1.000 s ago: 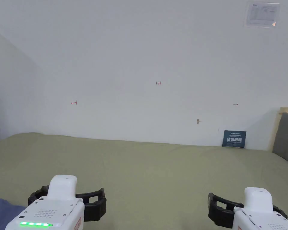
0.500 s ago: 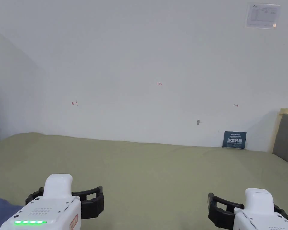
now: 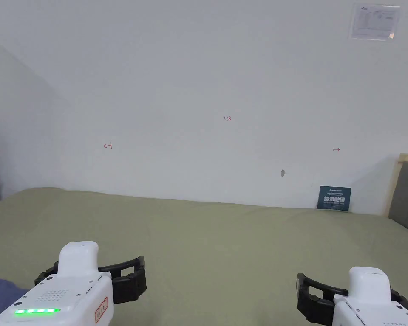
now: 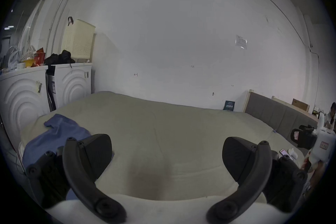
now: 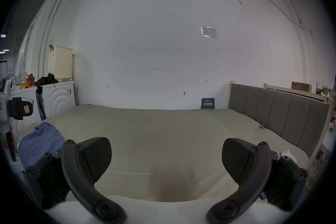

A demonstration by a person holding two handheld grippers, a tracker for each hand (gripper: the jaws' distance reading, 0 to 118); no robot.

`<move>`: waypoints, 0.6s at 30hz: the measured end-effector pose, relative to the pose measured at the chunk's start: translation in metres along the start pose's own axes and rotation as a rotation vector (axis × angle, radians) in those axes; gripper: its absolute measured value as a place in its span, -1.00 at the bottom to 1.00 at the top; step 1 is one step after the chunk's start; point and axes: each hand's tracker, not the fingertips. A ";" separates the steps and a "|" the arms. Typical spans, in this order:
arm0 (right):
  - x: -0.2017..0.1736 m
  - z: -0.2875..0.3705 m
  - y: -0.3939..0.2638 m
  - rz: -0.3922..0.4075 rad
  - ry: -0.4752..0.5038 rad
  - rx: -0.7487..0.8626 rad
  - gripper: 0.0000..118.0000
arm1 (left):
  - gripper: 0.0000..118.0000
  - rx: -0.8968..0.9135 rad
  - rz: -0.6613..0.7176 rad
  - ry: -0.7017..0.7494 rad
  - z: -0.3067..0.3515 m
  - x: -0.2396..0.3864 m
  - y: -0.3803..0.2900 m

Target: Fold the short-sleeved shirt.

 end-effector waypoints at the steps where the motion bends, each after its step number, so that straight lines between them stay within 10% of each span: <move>1: 0.000 0.000 0.000 0.001 0.000 0.000 1.00 | 1.00 -0.002 -0.004 0.004 0.000 0.000 0.000; 18: 0.004 -0.002 -0.001 0.002 -0.023 -0.016 1.00 | 1.00 -0.002 -0.039 0.032 0.000 0.000 -0.005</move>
